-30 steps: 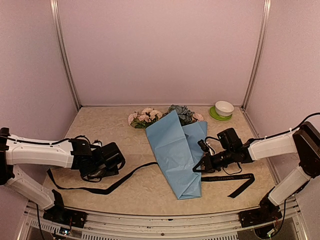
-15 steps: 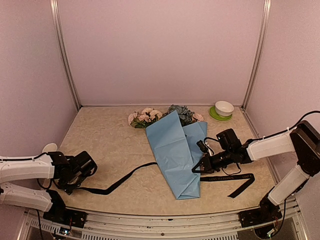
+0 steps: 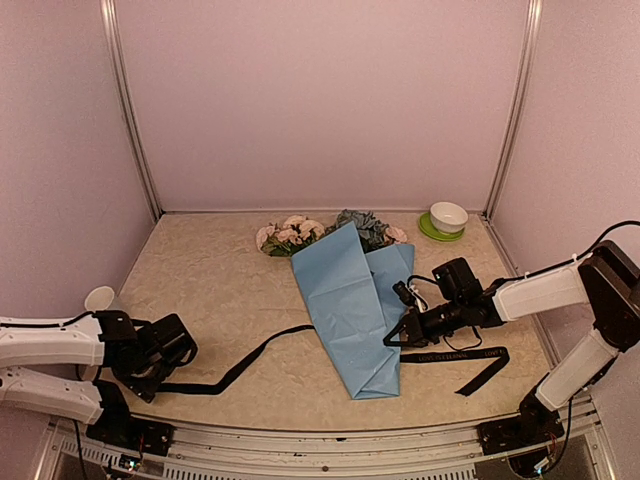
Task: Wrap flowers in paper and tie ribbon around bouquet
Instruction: Pick up the left side of the ribbon at the center of the board.
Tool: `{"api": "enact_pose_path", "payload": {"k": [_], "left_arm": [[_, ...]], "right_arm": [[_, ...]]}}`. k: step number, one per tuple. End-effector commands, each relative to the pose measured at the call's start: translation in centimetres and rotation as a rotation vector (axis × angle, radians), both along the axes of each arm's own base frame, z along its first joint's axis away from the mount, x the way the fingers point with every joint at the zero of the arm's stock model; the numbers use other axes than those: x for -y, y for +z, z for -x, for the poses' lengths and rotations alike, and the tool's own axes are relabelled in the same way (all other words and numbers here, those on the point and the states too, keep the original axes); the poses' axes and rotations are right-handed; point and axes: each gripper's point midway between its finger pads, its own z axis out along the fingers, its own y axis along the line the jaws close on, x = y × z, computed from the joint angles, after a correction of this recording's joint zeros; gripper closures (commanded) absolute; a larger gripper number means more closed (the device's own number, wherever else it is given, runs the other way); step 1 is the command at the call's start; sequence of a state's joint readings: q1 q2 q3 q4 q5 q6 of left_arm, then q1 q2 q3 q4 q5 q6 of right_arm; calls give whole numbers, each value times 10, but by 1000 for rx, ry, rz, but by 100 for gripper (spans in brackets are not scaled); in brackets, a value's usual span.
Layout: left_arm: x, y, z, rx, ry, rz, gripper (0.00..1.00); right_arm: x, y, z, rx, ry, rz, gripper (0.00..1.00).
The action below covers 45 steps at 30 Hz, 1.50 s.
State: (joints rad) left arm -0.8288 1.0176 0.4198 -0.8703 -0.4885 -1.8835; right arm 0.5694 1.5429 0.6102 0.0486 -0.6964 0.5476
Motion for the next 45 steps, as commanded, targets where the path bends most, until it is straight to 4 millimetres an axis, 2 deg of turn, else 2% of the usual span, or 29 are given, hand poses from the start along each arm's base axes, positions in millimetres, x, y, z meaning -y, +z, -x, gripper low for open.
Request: {"api": "enact_pose_path", "payload": {"k": [1,6,14,19,23,25,27,32,35,40,42,43,45], "left_arm": [[10,19,6,12,48,27,1],[11,37,10,11,56,-34,1],[20,-7,43,-95,62,99,1],[28,-20,31,-36,27,119,1],[31,-33,27,-53,13,123,3],[34,-46,26,-57,8,185,12],[43,-47,17,-12,-4,258,26],[29,-34,7,30,-13,167,51],[29,-40,2,11,-56,133,63],[34,-56,0,-28,-97,120,93],[41,-48,-8,5,-130,117,100],[45,-41,-12,29,-147,101,100],[57,-16,-23,105,-182,64,100]], "right_arm": [[-6,2,4,-3,29,-18,100],[-7,-1,4,-7,39,-19,100],[-6,-3,6,-8,49,-13,100],[-8,-4,5,-14,56,-14,100],[-8,0,3,0,53,-10,100],[-8,1,2,3,52,-7,100],[-8,3,1,6,52,-9,100],[-7,2,1,8,50,-4,100],[-8,1,2,4,51,-9,100],[-8,1,2,7,52,-11,100],[-8,1,2,5,53,-9,100],[-7,0,3,5,53,-6,100],[-7,-1,3,2,54,-4,100]]}}
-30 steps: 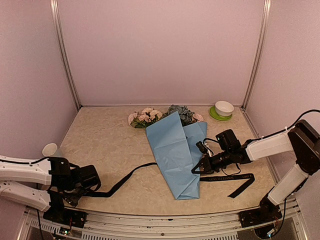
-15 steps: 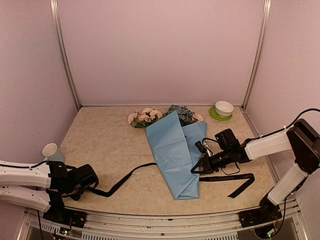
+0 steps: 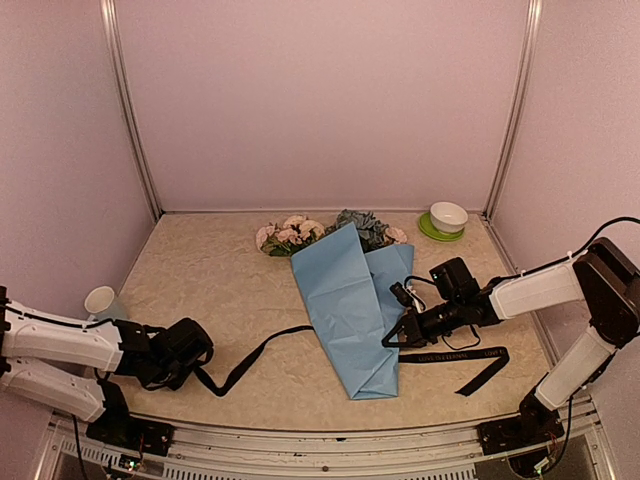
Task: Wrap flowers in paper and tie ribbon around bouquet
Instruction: Pick up the left side of the ribbon at the center of the board, then place the left side of the ribbon on the folded bouquet.
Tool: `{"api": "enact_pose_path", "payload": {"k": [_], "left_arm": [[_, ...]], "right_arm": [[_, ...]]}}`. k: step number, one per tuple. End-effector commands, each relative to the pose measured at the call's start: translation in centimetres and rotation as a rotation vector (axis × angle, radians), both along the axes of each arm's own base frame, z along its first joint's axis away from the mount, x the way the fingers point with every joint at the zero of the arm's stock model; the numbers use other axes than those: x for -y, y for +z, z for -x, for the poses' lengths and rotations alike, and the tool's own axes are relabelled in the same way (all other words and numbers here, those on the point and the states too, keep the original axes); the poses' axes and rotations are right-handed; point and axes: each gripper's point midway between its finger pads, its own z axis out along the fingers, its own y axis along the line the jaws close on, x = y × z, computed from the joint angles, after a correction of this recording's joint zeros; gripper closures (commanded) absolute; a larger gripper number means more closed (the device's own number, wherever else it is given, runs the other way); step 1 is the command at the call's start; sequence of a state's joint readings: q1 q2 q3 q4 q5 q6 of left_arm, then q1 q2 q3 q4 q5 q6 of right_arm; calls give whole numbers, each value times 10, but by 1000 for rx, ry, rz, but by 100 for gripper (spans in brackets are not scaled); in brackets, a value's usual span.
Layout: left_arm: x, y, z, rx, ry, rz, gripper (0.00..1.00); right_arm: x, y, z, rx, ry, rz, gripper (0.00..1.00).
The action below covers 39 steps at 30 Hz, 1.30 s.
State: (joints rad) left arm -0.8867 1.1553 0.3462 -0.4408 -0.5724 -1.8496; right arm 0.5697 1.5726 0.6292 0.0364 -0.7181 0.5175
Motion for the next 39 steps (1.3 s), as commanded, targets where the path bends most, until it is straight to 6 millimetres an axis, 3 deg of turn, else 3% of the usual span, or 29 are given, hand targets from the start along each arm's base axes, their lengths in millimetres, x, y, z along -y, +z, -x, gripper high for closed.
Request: {"api": "enact_pose_path", "payload": {"k": [1,7,11,14,17,20,26,32,36,39], "left_arm": [[23,14,11,-36,-132,-59,100],[91,99,-28,217,-347,-201,100],[134,137,-52,339,-472,-267,100],[152,153,-64,403,-518,-246,100],[159,156,-71,430,-541,-237,100],[158,146,-85,401,-551,-241,100],[191,145,-115,391,-654,-273,100],[246,151,-129,433,-779,-235,100],[296,175,-121,509,-897,-220,100],[338,177,-115,543,-1026,-116,100]], "right_arm": [[-5,2,2,4,21,-5,100],[-6,5,1,2,29,-6,100],[-10,9,6,-26,71,-20,100],[-14,11,17,-70,102,-52,100],[-24,14,23,-64,135,-54,100],[-29,15,22,-77,130,-81,100],[-32,8,28,-107,108,-97,100],[-37,-1,39,-138,124,-85,100],[-37,-3,32,-117,108,-58,100],[-37,-7,32,-128,92,-61,100]]}}
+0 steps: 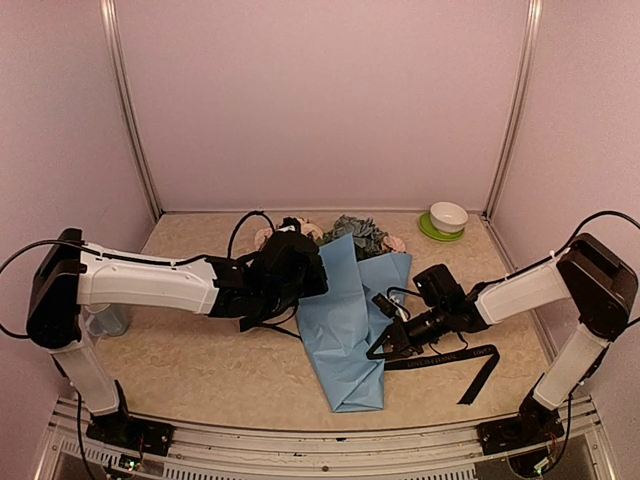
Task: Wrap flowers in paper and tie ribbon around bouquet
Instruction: Place the left side of the ribbon on the folded bouquet.
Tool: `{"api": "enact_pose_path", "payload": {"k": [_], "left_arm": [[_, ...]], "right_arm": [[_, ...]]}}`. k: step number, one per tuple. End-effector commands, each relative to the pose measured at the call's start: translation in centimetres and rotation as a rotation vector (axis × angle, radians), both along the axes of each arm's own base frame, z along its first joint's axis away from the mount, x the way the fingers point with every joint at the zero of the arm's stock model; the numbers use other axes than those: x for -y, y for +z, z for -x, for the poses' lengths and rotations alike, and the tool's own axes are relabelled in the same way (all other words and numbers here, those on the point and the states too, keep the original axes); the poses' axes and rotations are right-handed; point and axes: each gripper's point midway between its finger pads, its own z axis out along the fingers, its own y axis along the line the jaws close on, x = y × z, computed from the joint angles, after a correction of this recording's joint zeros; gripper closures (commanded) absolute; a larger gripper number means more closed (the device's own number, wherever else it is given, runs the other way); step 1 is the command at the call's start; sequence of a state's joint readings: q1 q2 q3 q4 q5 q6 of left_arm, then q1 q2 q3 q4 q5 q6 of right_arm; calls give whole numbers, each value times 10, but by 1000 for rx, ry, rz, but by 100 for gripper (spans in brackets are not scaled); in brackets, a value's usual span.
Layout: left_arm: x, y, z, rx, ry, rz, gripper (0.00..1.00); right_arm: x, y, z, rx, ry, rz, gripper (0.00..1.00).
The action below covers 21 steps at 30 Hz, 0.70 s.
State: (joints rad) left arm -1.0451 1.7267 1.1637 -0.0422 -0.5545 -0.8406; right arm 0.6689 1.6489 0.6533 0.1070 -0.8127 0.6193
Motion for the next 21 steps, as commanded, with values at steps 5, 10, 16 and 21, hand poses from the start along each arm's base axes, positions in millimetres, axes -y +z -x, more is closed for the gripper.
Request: {"api": "enact_pose_path", "payload": {"k": [5,10,16,21], "left_arm": [[103,-28,6,-50,-316,54,100],[123,-74,-7,-101,-325,-35,100],[124,-115,-14,-162,-328,-71,100],[122,-153,-7,-233,-349,-111,100]], "right_arm": [[3,-14,1,-17,-38,35,100],[10,-22,0,-11,-68,79,100],[13,-22,-1,-5,-93,90,98],[24,-22,-16,103,-135,268,78]]}}
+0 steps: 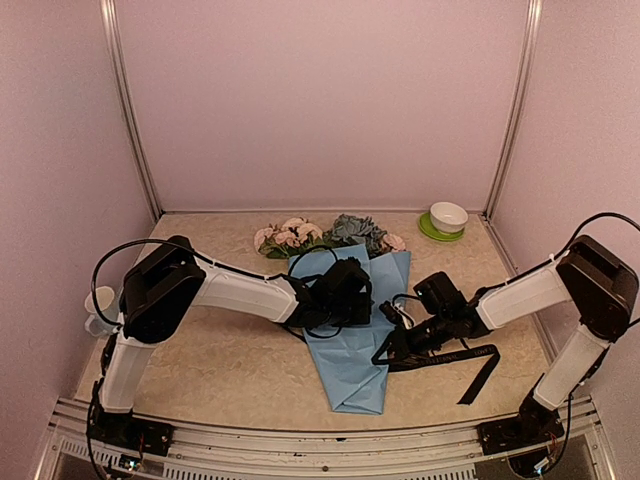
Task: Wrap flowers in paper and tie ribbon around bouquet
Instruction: Place the left side of the ribbon on the folded bouquet.
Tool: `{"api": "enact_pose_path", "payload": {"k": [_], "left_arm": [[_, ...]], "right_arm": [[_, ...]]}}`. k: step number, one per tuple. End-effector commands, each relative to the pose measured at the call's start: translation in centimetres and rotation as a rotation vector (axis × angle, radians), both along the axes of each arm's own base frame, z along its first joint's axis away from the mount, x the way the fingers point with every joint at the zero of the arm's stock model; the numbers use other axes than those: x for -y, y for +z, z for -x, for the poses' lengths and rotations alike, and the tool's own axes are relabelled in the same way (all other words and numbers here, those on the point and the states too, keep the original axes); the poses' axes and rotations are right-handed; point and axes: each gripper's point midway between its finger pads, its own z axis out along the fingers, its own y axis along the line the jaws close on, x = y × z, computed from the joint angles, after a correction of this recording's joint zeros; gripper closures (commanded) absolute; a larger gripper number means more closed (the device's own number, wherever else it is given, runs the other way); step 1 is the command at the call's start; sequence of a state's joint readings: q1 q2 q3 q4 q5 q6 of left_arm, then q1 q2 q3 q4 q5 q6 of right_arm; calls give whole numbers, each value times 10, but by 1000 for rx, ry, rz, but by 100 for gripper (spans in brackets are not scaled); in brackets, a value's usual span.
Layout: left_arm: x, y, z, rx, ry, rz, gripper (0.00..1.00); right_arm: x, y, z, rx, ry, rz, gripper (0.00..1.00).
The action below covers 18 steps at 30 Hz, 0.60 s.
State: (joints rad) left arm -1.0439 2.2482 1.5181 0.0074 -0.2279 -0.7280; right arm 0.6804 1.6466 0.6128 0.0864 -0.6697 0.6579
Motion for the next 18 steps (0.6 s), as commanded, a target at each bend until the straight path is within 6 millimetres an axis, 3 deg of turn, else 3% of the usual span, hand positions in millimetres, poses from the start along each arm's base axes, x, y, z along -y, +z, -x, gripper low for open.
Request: {"api": "enact_pose_path", "payload": {"k": [1,5,8,11,15,18], "left_arm": [[3,-32,4,-56,-31,-49,100],[-2,-47,8,-75,-36,-74,100],[-2,-50,7,-72,-42,-81,100],[-1,-49,8,-71,-53,-80,100],[-1,-49,8,-63,-62,-85,100],[1,-49,8,-56,-74,-87,100]], "right_arm": [[13,7,-17,130,-36,198,74],[46,29,-30,222,-159,352,56],[82,41,-34,262,-288,480,47],[131,37,-29,252,-422,686,28],[176,26,-10,174,-544,874,4],[203,26,-9,162,-650,947,0]]}}
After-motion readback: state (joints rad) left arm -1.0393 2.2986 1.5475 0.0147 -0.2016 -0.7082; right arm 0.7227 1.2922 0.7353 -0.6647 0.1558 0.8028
